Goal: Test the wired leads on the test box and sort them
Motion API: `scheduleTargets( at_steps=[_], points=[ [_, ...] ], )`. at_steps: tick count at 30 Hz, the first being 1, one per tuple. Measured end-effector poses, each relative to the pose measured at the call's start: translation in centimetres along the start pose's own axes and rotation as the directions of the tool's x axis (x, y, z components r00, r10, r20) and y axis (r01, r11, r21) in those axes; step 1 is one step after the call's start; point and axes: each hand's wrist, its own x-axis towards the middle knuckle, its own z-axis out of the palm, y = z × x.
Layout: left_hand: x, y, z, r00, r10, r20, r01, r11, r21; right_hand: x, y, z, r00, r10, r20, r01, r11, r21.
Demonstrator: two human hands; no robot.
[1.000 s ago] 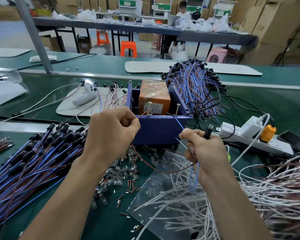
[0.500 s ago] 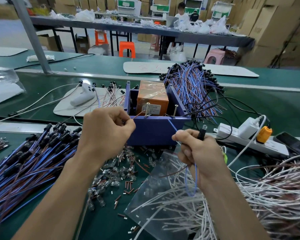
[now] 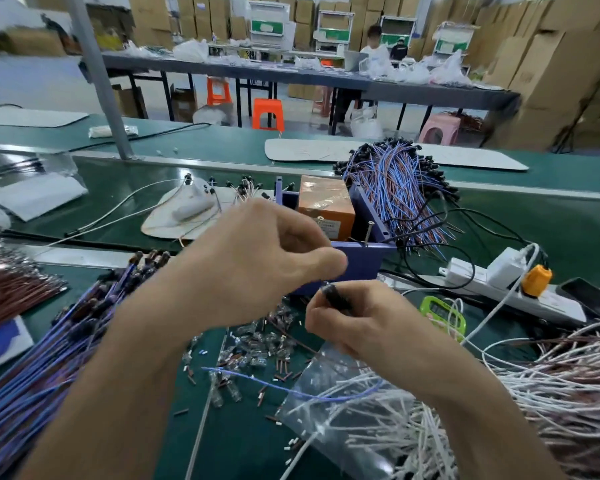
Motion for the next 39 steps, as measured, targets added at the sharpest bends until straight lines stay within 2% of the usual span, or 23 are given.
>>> scheduleTargets(
  at_steps=[2, 6, 8, 10, 13, 18, 20, 22, 24, 26, 29, 31, 34, 36, 39],
  points=[
    [0.2, 0.7, 1.7, 0.998, 0.054, 0.019, -0.055, 0.997, 0.056, -0.2, -0.7, -0.1, 0.997, -0.030, -0.068, 0.031, 0.999, 0.015],
    [0.5, 0.0, 3.7, 0.973, 0.095, -0.211, -0.075, 0.992, 0.100, -0.7, -1.4, -0.5, 0.977, -0.068, -0.202, 0.111, 0.971, 0.211],
    [0.4, -0.7, 4.8, 0.965, 0.099, -0.244, -0.087, 0.994, 0.060, -1.0, -1.2, -0.5, 0.977, -0.059, -0.204, 0.107, 0.967, 0.232],
    [0.3, -1.6, 5.9, 0.983, 0.045, -0.179, -0.070, 0.989, -0.134, -1.3, -0.9, -0.3, 0.989, -0.034, -0.144, 0.071, 0.963, 0.258],
    [0.1, -2.7, 7.4, 0.992, -0.070, -0.104, 0.014, 0.883, -0.468, -1.6, -0.3, 0.4, 0.998, -0.018, -0.060, 0.038, 0.942, 0.333],
    [-0.4, -3.3, 9.3, 0.970, -0.240, -0.048, 0.144, 0.719, -0.680, -1.2, 0.9, 1.4, 1.000, -0.006, -0.012, 0.011, 0.893, 0.451],
    [-0.5, -3.6, 9.5, 0.962, -0.263, -0.075, 0.161, 0.767, -0.621, -1.3, 1.5, 1.8, 1.000, 0.012, -0.017, -0.003, 0.896, 0.445],
    [-0.5, -4.0, 9.3, 0.965, -0.210, -0.156, 0.130, 0.903, -0.409, -1.4, 2.1, 2.2, 0.997, 0.048, -0.059, -0.021, 0.922, 0.386],
    [-0.4, -4.2, 9.0, 0.970, -0.112, -0.215, 0.066, 0.975, -0.210, -1.5, 2.7, 2.4, 0.992, 0.071, -0.100, -0.033, 0.942, 0.333],
    [-0.3, -4.3, 9.0, 0.973, -0.076, -0.220, 0.042, 0.987, -0.153, -1.6, 3.3, 2.4, 0.991, 0.082, -0.110, -0.048, 0.958, 0.284],
    [0.5, -5.5, 9.0, 0.941, -0.177, -0.287, 0.136, 0.978, -0.157, -2.2, 4.2, 1.8, 0.990, 0.123, -0.075, -0.109, 0.979, 0.173],
    [1.2, -6.6, 9.0, 0.920, -0.222, -0.323, 0.188, 0.973, -0.132, -2.7, 4.7, 1.8, 0.988, 0.155, -0.004, -0.147, 0.948, 0.281],
    [2.3, -6.7, 10.3, 0.949, -0.245, -0.197, 0.245, 0.969, -0.025, -3.0, 5.2, 2.0, 0.984, 0.170, 0.055, -0.177, 0.884, 0.432],
    [3.0, -6.4, 11.9, 0.950, -0.285, -0.126, 0.275, 0.957, -0.092, -3.0, 5.3, 2.2, 0.982, 0.175, 0.076, -0.190, 0.866, 0.462],
    [3.3, -6.7, 13.3, 0.929, -0.369, -0.038, 0.320, 0.847, -0.424, -3.1, 5.5, 2.3, 0.980, 0.181, 0.086, -0.200, 0.842, 0.500]
  ],
)
